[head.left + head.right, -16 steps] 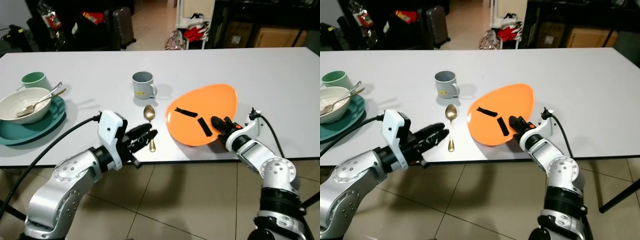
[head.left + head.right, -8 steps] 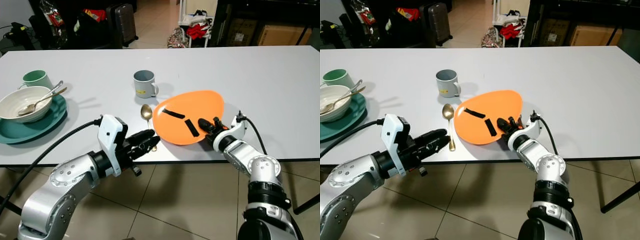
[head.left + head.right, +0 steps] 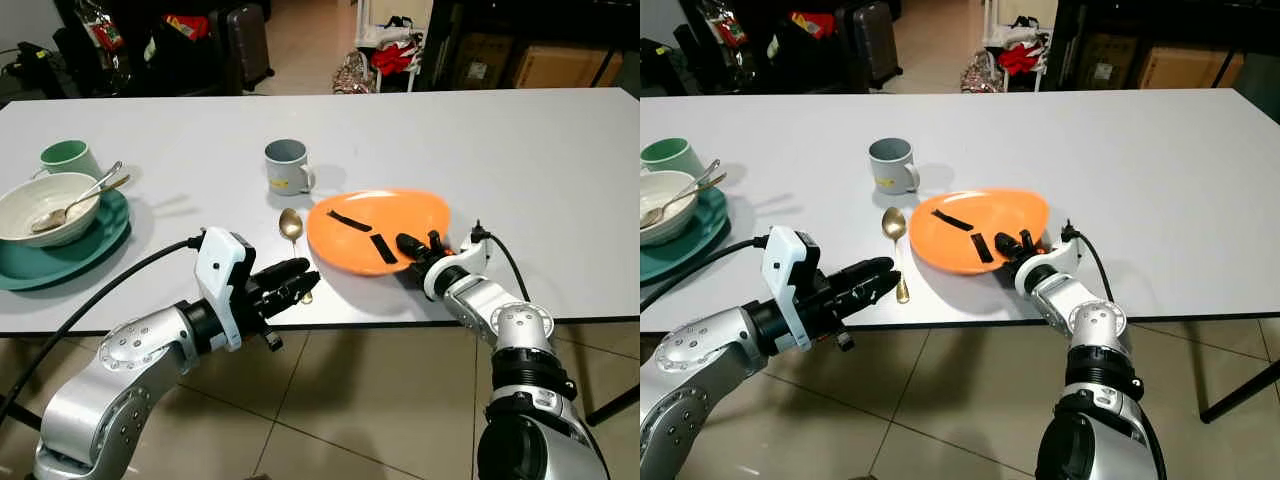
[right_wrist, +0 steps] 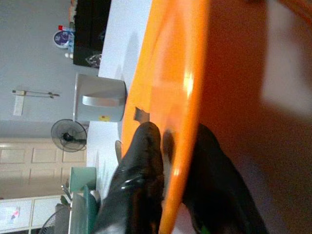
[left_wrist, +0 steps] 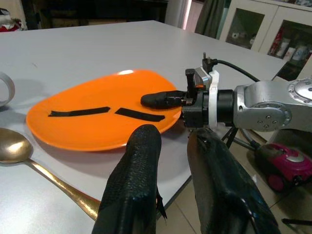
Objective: Setting the table
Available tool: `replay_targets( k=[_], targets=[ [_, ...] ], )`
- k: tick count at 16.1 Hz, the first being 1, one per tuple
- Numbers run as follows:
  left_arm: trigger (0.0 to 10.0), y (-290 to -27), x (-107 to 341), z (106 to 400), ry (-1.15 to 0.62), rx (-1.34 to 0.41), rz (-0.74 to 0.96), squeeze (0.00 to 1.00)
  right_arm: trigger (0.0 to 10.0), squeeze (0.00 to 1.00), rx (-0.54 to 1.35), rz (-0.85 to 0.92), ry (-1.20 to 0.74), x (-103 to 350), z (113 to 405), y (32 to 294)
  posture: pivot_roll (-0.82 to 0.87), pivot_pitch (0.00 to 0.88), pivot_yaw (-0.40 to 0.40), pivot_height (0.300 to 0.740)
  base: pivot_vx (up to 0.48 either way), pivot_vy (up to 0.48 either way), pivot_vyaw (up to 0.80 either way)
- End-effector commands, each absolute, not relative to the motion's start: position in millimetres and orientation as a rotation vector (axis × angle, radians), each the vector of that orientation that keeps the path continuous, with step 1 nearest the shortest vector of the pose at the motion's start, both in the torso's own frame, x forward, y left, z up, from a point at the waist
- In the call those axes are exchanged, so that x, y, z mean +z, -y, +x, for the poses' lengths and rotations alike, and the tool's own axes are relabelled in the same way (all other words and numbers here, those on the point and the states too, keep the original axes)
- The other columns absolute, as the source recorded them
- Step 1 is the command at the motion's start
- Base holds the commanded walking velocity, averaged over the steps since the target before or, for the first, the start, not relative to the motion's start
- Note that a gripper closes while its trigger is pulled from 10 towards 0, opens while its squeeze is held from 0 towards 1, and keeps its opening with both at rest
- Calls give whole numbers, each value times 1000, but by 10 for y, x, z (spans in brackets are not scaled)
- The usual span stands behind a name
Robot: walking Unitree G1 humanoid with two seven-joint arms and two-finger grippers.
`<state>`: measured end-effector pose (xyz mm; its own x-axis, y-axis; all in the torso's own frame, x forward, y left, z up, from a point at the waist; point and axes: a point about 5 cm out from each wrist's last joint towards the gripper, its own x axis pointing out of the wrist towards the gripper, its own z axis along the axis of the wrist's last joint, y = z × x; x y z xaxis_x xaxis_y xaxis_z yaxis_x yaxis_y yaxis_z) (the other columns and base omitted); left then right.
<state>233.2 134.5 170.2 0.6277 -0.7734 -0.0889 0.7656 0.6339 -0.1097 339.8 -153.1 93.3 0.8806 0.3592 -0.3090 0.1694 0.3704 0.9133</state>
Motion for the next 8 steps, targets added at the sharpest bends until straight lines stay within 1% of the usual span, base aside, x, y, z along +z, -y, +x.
replay_targets(
  k=[1, 5, 8],
  targets=[
    [10000, -1347, 1736, 2330, -124, -888, -53, 0, 10000, 1000, 125, 1193, -515, 958, 3431, 1520, -16, 42, 54, 740, 0, 0, 0],
    [10000, -1331, 1733, 2324, -125, -894, -54, 0, 10000, 1000, 119, 1126, -589, 879, 3393, 1526, -18, 37, 55, 740, 0, 0, 0],
    [10000, -1310, 1732, 2332, -125, -903, -52, 0, 10000, 1000, 148, 1014, -622, 890, 3373, 1557, -21, 35, 57, 740, 0, 0, 0]
  ],
)
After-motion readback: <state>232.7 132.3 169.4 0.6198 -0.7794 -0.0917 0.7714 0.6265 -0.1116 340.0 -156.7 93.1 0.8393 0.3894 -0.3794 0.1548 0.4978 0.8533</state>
